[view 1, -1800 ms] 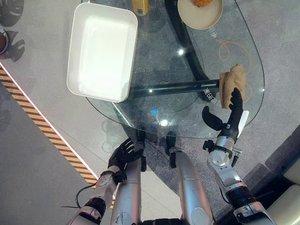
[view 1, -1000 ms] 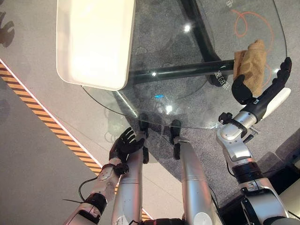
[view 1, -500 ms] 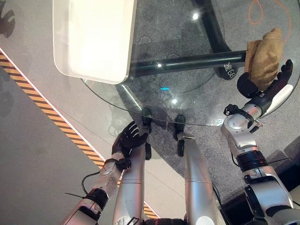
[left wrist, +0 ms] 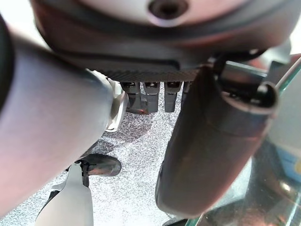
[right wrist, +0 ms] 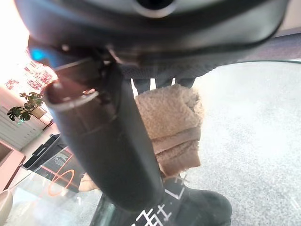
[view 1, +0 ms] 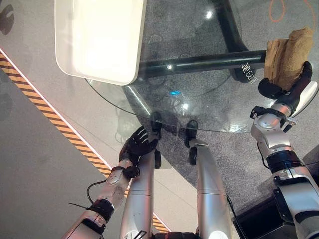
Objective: Wipe the table with a cloth and put it in the basket.
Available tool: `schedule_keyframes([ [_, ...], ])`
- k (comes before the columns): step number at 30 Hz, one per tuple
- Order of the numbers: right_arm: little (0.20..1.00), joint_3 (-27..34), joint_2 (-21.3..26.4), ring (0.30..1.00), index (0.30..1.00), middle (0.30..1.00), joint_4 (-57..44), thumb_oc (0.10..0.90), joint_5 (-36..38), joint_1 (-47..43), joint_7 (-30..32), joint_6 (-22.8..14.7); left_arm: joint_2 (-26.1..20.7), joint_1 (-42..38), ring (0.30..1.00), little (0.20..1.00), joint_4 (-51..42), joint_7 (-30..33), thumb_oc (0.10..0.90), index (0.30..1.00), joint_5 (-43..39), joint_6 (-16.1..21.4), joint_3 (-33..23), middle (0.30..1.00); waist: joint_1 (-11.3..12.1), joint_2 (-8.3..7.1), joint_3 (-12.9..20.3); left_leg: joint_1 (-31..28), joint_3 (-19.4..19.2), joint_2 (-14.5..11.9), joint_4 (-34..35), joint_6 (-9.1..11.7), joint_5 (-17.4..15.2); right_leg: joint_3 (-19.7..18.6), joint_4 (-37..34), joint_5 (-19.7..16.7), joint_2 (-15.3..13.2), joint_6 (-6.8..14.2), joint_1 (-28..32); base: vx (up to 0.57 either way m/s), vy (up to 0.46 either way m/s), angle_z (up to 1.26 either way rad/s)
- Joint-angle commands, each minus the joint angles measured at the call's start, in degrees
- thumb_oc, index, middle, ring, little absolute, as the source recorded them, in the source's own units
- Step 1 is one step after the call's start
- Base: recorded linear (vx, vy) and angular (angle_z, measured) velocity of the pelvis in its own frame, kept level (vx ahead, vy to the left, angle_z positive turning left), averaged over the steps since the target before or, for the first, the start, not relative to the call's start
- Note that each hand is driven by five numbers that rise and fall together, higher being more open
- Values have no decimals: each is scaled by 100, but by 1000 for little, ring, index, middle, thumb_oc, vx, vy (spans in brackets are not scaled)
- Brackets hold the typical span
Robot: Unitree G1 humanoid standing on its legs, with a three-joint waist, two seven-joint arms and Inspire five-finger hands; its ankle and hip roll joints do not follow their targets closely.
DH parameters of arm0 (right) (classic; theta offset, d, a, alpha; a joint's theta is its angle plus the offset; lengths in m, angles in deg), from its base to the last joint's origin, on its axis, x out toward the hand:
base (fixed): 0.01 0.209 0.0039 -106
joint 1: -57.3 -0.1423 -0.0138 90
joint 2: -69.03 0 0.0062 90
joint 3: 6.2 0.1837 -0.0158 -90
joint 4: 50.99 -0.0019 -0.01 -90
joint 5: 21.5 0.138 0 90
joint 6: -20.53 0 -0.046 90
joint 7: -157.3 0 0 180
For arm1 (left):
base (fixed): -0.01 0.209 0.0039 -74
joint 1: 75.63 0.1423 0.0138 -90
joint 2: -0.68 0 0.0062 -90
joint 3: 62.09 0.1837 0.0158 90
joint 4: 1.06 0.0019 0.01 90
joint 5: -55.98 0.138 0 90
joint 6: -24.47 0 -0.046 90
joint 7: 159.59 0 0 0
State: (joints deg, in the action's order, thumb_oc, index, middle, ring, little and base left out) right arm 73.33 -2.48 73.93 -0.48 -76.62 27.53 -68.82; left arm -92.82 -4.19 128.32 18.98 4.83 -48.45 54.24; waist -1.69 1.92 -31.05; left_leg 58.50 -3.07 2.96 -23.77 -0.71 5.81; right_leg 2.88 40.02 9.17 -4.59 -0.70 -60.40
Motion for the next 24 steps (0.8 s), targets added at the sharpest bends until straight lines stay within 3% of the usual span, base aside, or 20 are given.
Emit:
schedule_keyframes([
  [1, 900, -229, 513, 900, 900, 900, -148, 800, 69, 13, -192, -99, 420, 429, 900, 900, -308, -92, 800, 900, -174, -41, 524, 900, 55, 307, 126, 171, -4, 290, -1130, -226, -1120, 119, -898, -1042, 316, 92, -34, 0, 0, 0],
  [5, 900, -236, 577, 900, 900, 900, -113, 800, 141, -86, -234, -35, 398, 447, 900, 900, -266, -113, 800, 900, -189, -39, 536, 900, 72, 300, 126, 193, 5, 296, -1141, -227, -1129, 128, -882, -1031, 320, 94, -53, 0, 0, 0],
  [6, 851, -233, 575, 858, 858, 858, -129, 751, 153, -92, -267, 0, 393, 466, 900, 900, -248, -137, 800, 900, -201, -13, 531, 900, 77, 297, 126, 193, 11, 294, -1136, -226, -1130, 130, -877, -1027, 321, 95, -57, 0, 0, 0],
  [7, 636, -236, 575, 674, 674, 674, -128, 536, 156, -89, -297, 26, 393, 470, 900, 900, -256, -137, 800, 900, -202, -12, 525, 900, 81, 297, 126, 205, 17, 299, -1147, -225, -1134, 129, -859, -1024, 321, 96, -71, 0, 0, 0],
  [8, 568, -237, 574, 615, 615, 615, -129, 468, 156, -90, -299, 30, 393, 469, 900, 900, -256, -138, 800, 900, -201, -13, 524, 900, 82, 297, 126, 207, 17, 299, -1149, -226, -1136, 129, -857, -1022, 321, 96, -73, 0, 0, 0],
  [10, 200, -239, 536, 300, 300, 300, -145, 100, 155, -64, -350, 65, 399, 453, 900, 900, -273, -130, 800, 900, -197, -26, 505, 900, 83, 297, 126, 232, 15, 298, -1162, -229, -1145, 122, -849, -1017, 324, 97, -96, 0, 0, 0],
  [24, 200, -167, 440, 300, 300, 300, -391, 100, 0, 53, -182, -118, 448, 532, 900, 900, -250, -86, 800, 900, -152, -75, 482, 900, 86, 302, 126, 139, 3, 298, -1049, -259, -1137, 103, -937, -1013, 346, 109, -22, 0, 7, 0],
])
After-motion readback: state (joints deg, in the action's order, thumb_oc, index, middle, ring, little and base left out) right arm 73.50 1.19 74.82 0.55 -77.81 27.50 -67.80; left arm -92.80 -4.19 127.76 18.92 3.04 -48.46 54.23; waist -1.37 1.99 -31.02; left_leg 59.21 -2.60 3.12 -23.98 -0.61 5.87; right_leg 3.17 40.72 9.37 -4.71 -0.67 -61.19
